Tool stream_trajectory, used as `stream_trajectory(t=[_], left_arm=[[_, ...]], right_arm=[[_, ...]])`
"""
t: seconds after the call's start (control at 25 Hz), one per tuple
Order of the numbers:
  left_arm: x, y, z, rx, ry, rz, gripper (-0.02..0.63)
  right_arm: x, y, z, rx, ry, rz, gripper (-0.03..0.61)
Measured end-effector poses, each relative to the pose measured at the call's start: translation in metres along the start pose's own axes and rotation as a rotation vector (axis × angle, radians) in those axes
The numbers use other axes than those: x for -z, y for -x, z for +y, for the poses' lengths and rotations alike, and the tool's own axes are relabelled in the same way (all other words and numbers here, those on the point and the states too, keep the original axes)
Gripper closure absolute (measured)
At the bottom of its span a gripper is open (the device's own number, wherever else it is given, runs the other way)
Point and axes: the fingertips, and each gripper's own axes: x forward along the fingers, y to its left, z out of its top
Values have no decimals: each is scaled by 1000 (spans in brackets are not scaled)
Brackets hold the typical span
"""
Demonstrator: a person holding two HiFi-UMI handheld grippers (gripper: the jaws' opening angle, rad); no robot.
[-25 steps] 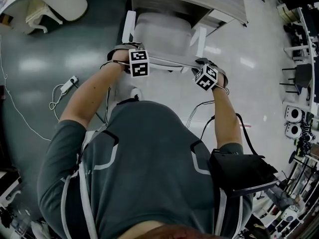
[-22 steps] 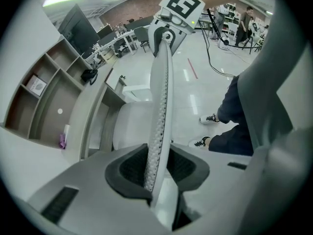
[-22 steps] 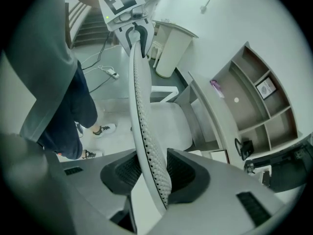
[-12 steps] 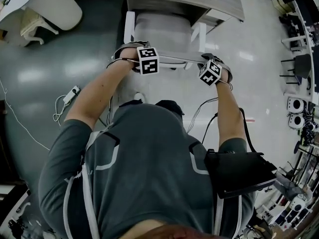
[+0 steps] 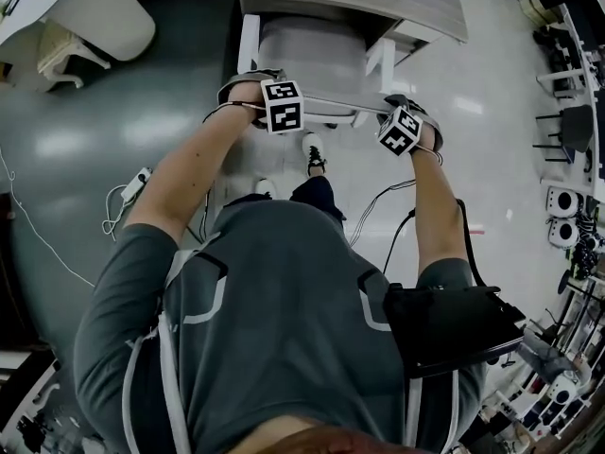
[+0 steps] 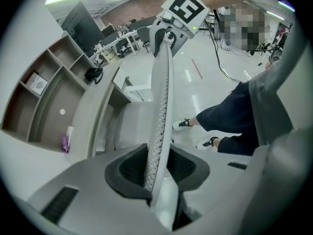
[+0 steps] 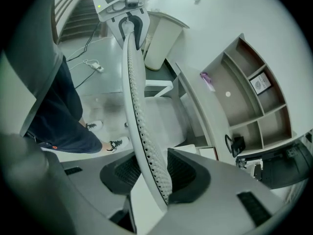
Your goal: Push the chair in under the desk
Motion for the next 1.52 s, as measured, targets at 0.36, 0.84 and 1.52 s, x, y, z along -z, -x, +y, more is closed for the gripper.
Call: stream_trajectory(t=[0.36,0.84,1.52], left_arm=[[-2,-17,43,-3,30,28,497],[-4,-25,81,-6,58,45,495],[0,-53,150,2,103,85,483]], right_arm=[[-8,-23,-39,-18,31,-39,417],[-18,-40,-82,-22,52,-57,416],[-35,-75,-140,-57,62,-74,417]])
